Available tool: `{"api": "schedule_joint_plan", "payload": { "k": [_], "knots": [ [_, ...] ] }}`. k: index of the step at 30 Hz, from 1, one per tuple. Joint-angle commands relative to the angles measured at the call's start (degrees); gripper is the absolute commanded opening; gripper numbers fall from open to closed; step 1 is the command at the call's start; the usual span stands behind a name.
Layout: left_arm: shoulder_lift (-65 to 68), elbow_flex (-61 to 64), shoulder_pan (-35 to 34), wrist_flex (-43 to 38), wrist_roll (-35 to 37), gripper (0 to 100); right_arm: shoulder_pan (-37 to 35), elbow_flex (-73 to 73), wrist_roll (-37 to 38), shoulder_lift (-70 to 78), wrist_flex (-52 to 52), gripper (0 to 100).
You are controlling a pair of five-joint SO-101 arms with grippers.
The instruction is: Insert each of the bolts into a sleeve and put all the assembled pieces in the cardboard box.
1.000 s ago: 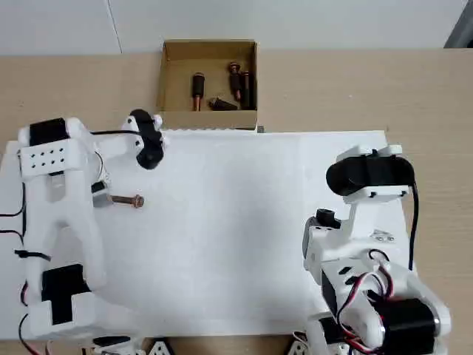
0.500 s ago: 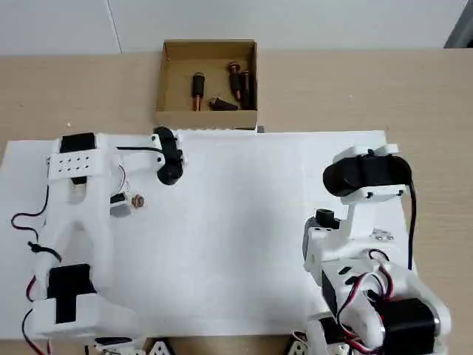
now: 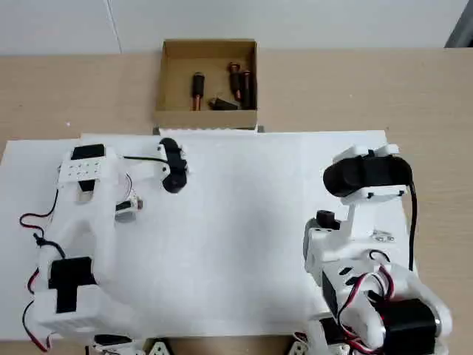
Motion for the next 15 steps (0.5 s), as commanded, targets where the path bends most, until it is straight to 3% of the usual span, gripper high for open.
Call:
{"api": "schedule_joint_plan", "payload": {
  "k": [1, 7, 15],
  "knots": [
    [0.18, -0.13, 0.88, -1.76, -8.88, 14, 0.48, -0.26, 0.7, 0.4, 0.13, 0.2],
    [0.09, -0.22, 1.49, -1.67, -8.88, 0, 0.48, -0.26, 0.7, 0.4, -0.04, 0.2],
    [0.09, -8.22, 1.76, 5.8, -8.88, 1, 0.48, -0.35, 0.7, 0.31, -0.13, 0.2]
  ]
}}
